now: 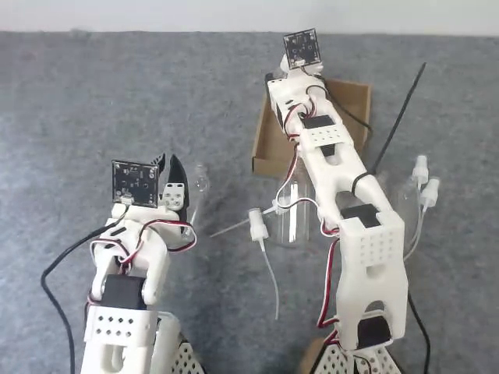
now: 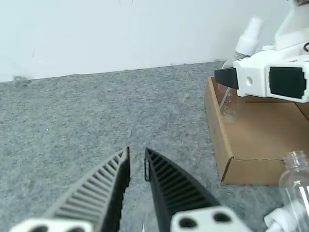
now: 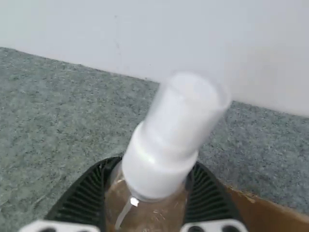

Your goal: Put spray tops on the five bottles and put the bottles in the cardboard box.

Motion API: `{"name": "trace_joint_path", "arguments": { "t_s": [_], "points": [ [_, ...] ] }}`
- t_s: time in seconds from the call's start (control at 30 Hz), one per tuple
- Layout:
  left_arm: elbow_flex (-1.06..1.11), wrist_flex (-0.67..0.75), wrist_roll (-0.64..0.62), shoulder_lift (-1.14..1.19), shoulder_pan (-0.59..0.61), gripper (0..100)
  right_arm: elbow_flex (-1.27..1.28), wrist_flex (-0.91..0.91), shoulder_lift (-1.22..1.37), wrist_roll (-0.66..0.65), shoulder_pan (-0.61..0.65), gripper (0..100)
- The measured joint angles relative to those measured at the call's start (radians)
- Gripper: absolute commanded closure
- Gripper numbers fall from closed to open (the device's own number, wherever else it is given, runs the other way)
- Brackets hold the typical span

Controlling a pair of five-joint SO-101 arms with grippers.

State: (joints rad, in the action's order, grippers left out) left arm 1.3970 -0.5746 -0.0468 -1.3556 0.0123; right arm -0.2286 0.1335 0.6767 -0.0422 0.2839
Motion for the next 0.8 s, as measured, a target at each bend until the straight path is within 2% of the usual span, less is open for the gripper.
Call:
{"name": "trace_joint_path", "arguments": {
  "t_s": [0.17,0.33,0.8],
  "points": [
    [0.000,0.000,0.000,0.000,0.002,96,0.000,0.000,0.000,0.000,0.002,83.5],
    [0.000,0.000,0.000,0.000,0.000,96,-0.021,0.029,0.000,0.002,0.006,76.3],
    [0.000,0.000,0.000,0.000,0.000,96,-0.055,0.051,0.000,0.003,0.003,74.9]
  ]
}}
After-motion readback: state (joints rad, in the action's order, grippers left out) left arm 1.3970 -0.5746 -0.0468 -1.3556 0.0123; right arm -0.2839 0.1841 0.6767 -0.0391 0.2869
